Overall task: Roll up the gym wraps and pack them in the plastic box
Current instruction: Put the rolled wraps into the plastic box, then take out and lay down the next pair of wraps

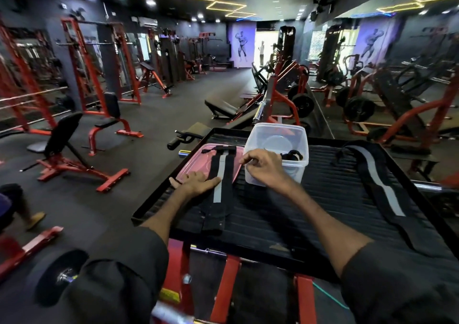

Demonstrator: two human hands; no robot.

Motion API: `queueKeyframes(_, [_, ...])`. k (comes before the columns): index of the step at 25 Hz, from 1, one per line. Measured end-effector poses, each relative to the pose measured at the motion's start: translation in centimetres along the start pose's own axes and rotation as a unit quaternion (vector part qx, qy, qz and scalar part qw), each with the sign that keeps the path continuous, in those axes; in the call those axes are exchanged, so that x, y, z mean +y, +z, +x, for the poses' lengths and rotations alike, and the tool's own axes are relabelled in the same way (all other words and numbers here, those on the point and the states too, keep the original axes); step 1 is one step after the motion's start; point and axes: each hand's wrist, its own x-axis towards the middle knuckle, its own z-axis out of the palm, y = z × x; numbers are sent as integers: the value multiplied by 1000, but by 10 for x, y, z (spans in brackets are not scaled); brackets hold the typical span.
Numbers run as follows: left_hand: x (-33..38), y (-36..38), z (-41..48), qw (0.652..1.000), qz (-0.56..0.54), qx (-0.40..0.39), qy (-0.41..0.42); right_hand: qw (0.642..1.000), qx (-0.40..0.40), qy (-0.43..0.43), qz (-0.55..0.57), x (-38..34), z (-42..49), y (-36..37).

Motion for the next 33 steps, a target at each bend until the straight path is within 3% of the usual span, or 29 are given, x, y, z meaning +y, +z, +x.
queueKeyframes(2, [0, 11, 9, 999, -35, 5, -5, 999, 41, -2, 19, 6, 1, -13])
queueKeyframes(4, [-6, 17, 15, 985, -168, 40, -3, 997, 71, -10, 34, 9, 1, -23])
queueKeyframes(6, [-11, 38, 39, 941, -330, 69, 30, 995, 85, -10, 52, 18, -4, -32])
queueKeyframes(8, [4, 32, 17, 901, -422, 82, 54, 991, 91, 0, 95, 27, -6, -40])
queueKeyframes(12, [36, 17, -23, 841, -514, 114, 124, 980, 96, 32, 172, 34, -7, -54])
queueKeyframes(16, [55, -4, -49, 728, -659, 116, 149, 972, 113, 51, 198, 40, -11, -76])
queueKeyframes(19, [80, -37, -63, 676, -700, 152, 175, 970, 120, 81, 196, 49, -13, -95])
queueKeyframes(24, [144, -85, -90, 638, -712, 173, 237, 959, 131, 169, 186, 72, -28, -141])
queueKeyframes(33, [266, -62, -125, 584, -747, 24, 316, 920, 159, 341, 112, 121, -90, -222])
